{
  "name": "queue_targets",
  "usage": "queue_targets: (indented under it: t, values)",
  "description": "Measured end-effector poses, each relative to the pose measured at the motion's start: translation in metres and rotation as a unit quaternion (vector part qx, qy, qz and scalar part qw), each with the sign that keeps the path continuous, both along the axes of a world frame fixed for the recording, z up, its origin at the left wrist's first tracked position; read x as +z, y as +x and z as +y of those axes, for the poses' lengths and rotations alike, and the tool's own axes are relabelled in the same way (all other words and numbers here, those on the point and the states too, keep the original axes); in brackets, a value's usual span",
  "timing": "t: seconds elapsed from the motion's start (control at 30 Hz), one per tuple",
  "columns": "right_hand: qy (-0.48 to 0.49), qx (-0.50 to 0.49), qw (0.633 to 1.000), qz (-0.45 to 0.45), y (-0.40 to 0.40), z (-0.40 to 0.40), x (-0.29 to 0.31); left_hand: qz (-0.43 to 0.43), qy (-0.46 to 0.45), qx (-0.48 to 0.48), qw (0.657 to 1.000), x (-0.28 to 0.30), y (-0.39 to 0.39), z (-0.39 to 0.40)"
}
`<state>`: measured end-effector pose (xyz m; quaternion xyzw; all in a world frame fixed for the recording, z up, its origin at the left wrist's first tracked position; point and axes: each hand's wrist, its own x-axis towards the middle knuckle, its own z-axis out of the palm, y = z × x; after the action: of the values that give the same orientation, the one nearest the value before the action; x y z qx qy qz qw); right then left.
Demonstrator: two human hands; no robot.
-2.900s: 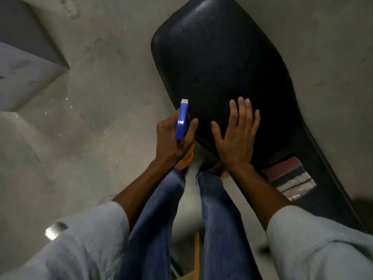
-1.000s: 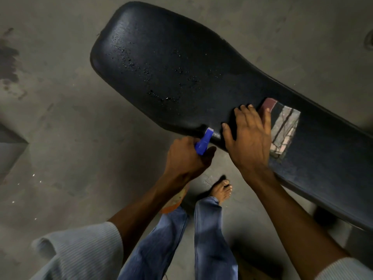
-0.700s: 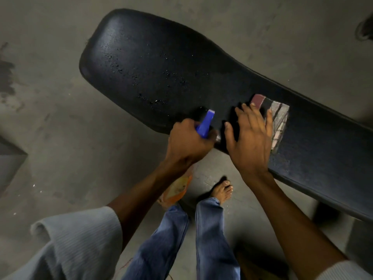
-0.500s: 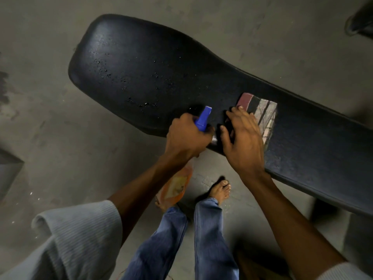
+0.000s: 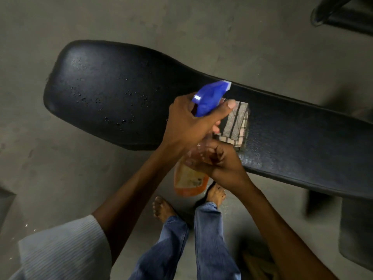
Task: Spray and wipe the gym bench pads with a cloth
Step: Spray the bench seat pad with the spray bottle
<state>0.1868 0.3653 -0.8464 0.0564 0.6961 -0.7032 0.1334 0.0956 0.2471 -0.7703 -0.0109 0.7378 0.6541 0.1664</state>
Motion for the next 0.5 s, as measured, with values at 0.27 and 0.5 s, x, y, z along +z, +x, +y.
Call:
queue_targets:
  t: [0.27,0.5]
  values:
    - [0.04,-0.291,0.955,0.024,0.019,0.054,0.032,0.103,-0.038,-0.035,0.993,-0.03,0.019,0.036]
    - [0.122,-0.437,0.89,0.042,0.022,0.111,0.041,0.083,-0.054,-0.171,0.98,-0.045,0.041,0.101]
